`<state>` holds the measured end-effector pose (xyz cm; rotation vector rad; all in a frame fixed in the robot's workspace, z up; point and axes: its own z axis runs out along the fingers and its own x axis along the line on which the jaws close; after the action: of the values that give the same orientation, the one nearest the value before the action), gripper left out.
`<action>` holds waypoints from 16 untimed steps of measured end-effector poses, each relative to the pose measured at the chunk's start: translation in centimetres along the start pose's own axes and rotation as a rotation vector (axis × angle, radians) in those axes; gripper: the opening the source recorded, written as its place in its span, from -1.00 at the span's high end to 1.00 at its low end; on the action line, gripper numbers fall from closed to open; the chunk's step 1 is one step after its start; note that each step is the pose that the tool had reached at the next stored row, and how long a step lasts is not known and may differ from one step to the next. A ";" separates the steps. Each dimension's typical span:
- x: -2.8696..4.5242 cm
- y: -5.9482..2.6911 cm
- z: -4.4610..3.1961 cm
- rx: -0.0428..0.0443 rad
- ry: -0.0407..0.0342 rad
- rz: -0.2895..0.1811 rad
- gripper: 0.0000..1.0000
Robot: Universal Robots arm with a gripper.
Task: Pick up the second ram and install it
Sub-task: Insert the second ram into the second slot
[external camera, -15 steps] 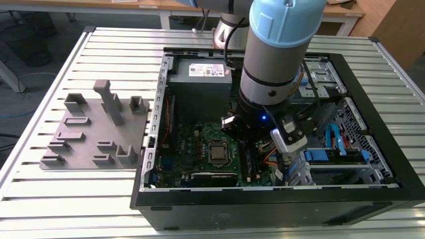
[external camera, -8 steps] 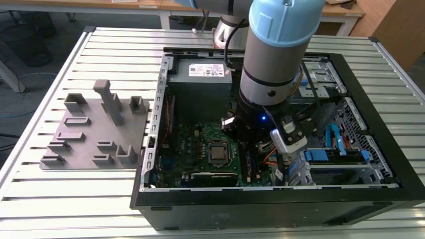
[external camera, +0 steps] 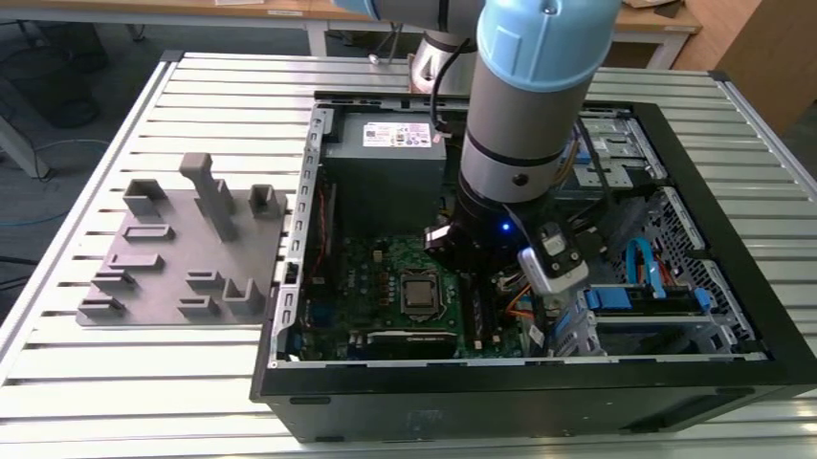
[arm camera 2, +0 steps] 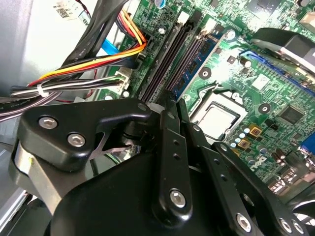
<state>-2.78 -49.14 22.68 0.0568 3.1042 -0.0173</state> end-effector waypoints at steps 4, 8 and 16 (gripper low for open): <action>0.01 0.14 0.23 0.0015 -0.0001 0.000 0.73; 0.03 0.25 0.38 0.0020 -0.0001 -0.001 0.73; 0.06 0.34 0.58 0.0018 -0.0002 -0.007 0.73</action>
<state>-2.81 -48.81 22.10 0.0468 3.1043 -0.0202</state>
